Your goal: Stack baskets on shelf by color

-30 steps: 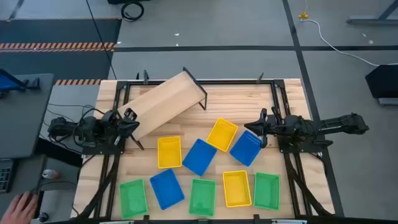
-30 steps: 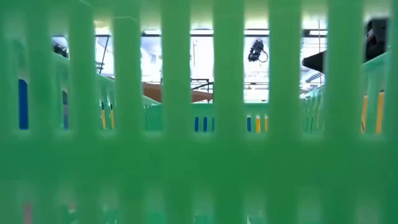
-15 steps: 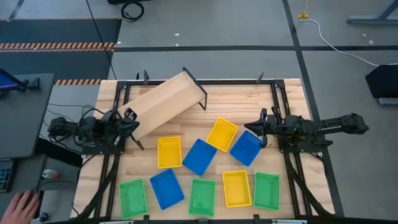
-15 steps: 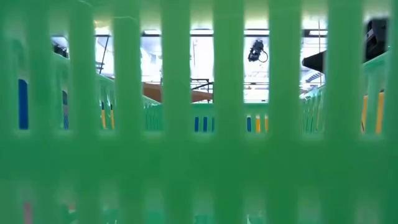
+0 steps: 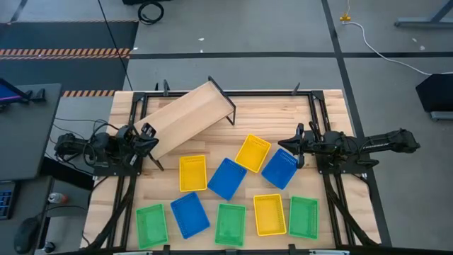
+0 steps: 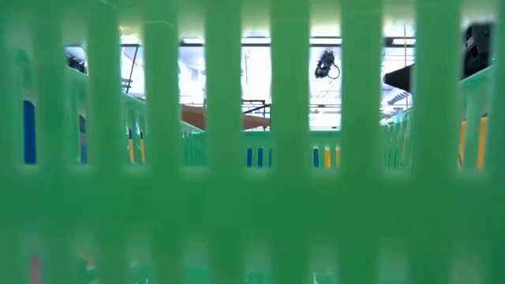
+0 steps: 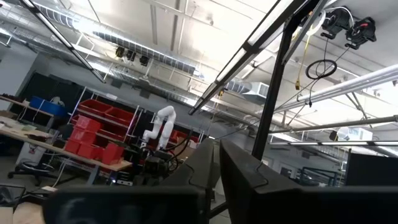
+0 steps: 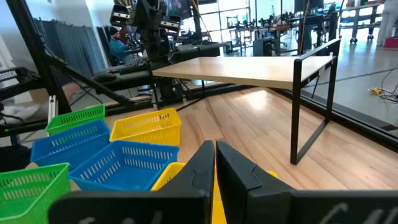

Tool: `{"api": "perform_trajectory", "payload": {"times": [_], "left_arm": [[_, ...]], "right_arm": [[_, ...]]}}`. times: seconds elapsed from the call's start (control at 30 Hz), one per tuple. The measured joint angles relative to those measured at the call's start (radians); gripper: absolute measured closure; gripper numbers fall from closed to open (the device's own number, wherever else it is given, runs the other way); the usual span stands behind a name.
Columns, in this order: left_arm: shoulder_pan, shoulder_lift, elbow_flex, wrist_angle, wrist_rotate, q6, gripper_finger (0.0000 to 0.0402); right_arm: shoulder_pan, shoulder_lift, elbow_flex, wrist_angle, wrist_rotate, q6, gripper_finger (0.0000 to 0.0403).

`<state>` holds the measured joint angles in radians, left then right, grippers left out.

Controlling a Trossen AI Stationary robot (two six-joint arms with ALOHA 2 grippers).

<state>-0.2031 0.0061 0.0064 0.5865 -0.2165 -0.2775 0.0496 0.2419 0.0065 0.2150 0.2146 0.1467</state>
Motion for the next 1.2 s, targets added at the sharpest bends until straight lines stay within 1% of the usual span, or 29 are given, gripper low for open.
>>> {"api": "perform_trajectory", "payload": {"times": [0.27,0.53,0.8,1.03,1.2], "left_arm": [[0.000,0.000,0.000,0.000,0.000,0.000,0.0374],[0.000,0.000,0.000,0.000,0.000,0.000,0.0366],[0.000,0.000,0.000,0.000,0.000,0.000,0.0374],[0.000,0.000,0.000,0.000,0.000,0.000,0.0366],[0.000,0.000,0.000,0.000,0.000,0.000,0.0369]], "right_arm": [[0.000,0.000,0.000,0.000,0.000,0.000,0.0380],[0.000,0.000,0.000,0.000,0.000,0.000,0.0380],[0.000,0.000,0.000,0.000,0.000,0.000,0.0380],[0.000,0.000,0.000,0.000,0.000,0.000,0.0380],[0.000,0.000,0.000,0.000,0.000,0.000,0.0380]]}}
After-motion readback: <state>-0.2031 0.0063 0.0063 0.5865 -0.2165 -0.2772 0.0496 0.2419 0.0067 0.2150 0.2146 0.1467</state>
